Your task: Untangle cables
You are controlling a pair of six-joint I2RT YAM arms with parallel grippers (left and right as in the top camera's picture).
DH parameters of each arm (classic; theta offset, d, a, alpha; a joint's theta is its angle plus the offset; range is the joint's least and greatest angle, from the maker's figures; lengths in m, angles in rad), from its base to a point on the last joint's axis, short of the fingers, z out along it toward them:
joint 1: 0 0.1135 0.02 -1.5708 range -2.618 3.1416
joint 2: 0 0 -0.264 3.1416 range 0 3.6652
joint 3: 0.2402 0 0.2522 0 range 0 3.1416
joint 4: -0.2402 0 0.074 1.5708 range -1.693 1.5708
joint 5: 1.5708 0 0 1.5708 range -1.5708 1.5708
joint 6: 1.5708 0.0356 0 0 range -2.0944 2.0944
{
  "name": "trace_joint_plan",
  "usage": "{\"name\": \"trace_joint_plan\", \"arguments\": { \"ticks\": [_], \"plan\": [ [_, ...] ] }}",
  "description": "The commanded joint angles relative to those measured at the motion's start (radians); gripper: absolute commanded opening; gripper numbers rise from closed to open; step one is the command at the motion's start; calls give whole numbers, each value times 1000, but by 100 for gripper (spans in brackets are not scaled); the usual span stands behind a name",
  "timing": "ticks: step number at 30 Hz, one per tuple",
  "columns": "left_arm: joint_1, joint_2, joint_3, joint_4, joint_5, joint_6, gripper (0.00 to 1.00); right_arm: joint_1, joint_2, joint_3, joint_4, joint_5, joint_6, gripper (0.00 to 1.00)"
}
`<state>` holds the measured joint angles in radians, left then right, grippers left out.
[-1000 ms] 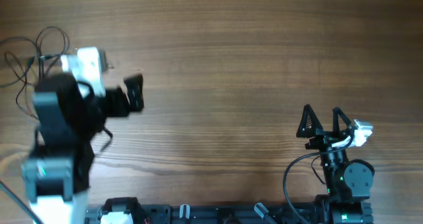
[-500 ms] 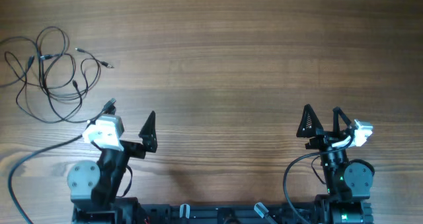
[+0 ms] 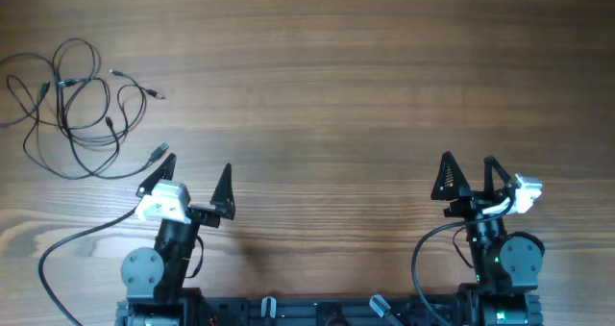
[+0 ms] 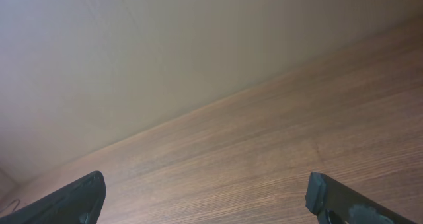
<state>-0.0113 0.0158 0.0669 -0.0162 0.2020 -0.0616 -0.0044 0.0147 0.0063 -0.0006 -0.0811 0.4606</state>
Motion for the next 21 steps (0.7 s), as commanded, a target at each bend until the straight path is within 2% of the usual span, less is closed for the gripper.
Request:
{"name": "trace_joint_plan", "arguments": {
  "ticks": [1, 3, 21],
  "plan": [
    [-3, -13, -61, 3, -48, -3, 100, 1, -10, -1, 2, 14, 11, 100],
    [-3, -13, -61, -49, -48, -2, 100, 1, -10, -1, 2, 14, 11, 100],
    [-4, -13, -61, -47, -47, -2, 100, 1, -10, -1, 2, 14, 11, 100]
  ]
}}
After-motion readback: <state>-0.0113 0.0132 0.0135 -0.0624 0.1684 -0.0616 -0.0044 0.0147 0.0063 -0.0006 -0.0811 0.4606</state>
